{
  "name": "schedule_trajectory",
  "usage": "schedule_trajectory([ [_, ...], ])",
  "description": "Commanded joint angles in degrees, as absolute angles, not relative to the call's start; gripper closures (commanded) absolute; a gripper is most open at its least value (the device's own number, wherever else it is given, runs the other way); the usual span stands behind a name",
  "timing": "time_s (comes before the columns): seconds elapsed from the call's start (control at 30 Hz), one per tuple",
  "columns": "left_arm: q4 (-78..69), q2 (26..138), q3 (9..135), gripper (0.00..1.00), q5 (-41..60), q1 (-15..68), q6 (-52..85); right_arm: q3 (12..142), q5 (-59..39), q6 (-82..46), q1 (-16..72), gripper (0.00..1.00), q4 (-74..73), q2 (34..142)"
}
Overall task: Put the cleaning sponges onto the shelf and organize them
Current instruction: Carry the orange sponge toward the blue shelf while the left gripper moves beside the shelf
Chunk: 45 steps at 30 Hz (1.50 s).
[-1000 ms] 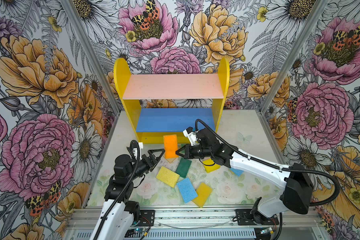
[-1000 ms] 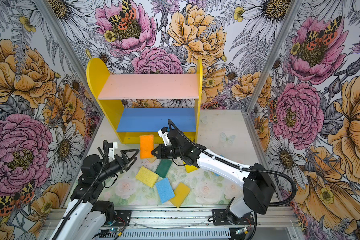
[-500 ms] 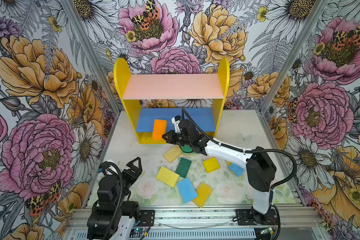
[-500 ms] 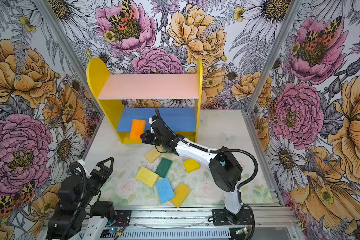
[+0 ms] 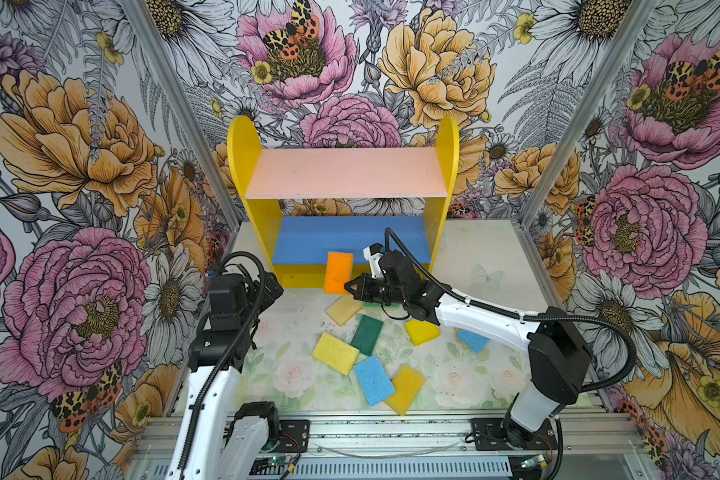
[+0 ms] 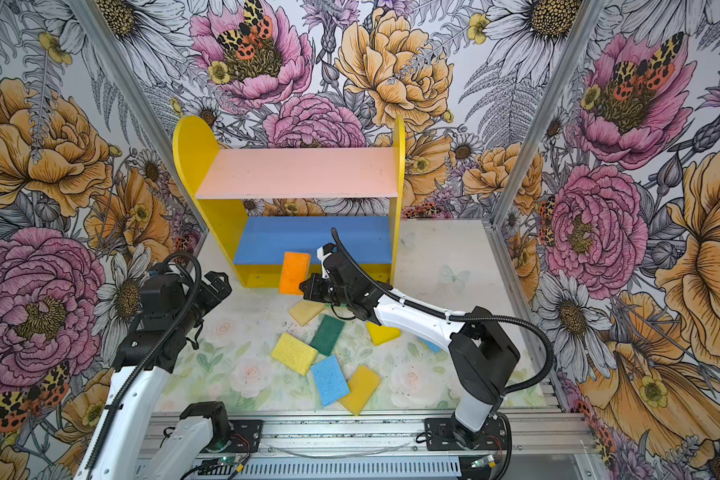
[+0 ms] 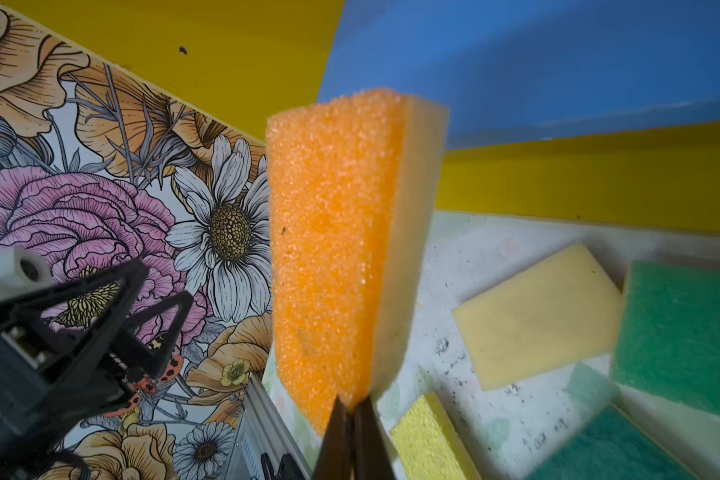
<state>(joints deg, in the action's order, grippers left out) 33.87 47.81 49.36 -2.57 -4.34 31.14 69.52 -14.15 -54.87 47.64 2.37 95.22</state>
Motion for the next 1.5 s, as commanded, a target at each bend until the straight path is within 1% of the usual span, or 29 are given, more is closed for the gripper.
schedule_trajectory([
  [0.0,22.3,52.4,51.0,0.01,1.9,-7.1,23.6,65.9,-15.8,-54.6,47.0,1.0,1.8,90.1],
  [0.2,10.7,61.6,52.6,0.02,5.7,-7.6,17.6,61.6,-18.8,-54.2,45.7,1.0,2.1,84.9],
  [0.23,8.8,63.1,52.8,0.04,5.8,-7.5,17.0,61.3,-19.5,-54.1,44.0,1.0,2.2,84.4],
  [0.33,5.6,67.1,54.1,0.09,5.0,-7.2,15.4,60.4,-21.2,-53.9,42.6,1.0,2.4,83.2],
  [0.5,-0.6,72.0,54.3,0.19,0.4,-6.5,12.9,59.5,-23.2,-53.7,40.8,1.0,2.9,81.7],
  [0.57,-2.9,73.8,54.4,0.21,0.1,-6.3,11.8,59.1,-23.8,-53.8,40.2,1.0,3.1,81.3],
  [0.63,-3.5,76.3,55.5,0.26,1.7,-6.8,11.6,58.9,-24.2,-53.8,39.9,1.0,3.3,81.1],
  [0.73,-3.6,79.0,57.1,0.3,2.9,-7.6,11.9,58.5,-24.4,-54.1,39.7,1.0,3.6,80.9],
  [0.83,-6.5,80.1,56.6,0.36,3.7,-8.1,13.1,58.6,-24.5,-54.4,39.7,1.0,3.9,81.0],
  [1.03,-8.4,84.0,58.9,0.45,9.2,-7.4,13.5,58.8,-24.1,-54.5,39.7,1.0,4.3,81.2],
  [1.07,-8.5,84.6,59.2,0.5,9.8,-7.3,13.5,58.8,-24.1,-54.6,39.7,1.0,4.2,81.2],
  [1.13,-8.6,85.5,59.9,0.53,11.0,-6.6,13.6,58.8,-23.9,-54.8,39.7,1.0,4.3,81.0],
  [1.2,-8.6,85.8,60.3,0.55,10.9,-5.6,13.2,58.8,-23.7,-55.0,39.7,1.0,4.3,80.9],
  [1.27,-8.6,85.4,60.1,0.6,8.9,-4.4,11.9,58.9,-23.4,-55.0,39.7,1.0,4.3,80.9],
  [1.33,-9.0,84.9,59.5,0.73,8.5,-3.5,10.8,59.0,-23.2,-55.2,39.8,1.0,4.3,80.9],
  [1.37,-8.9,85.0,59.5,0.77,9.2,-3.3,10.4,58.9,-23.2,-55.1,39.8,1.0,4.3,80.9],
  [1.47,-7.2,84.7,60.1,0.79,11.8,-2.7,10.4,58.9,-23.0,-55.1,39.8,1.0,4.3,81.1],
])
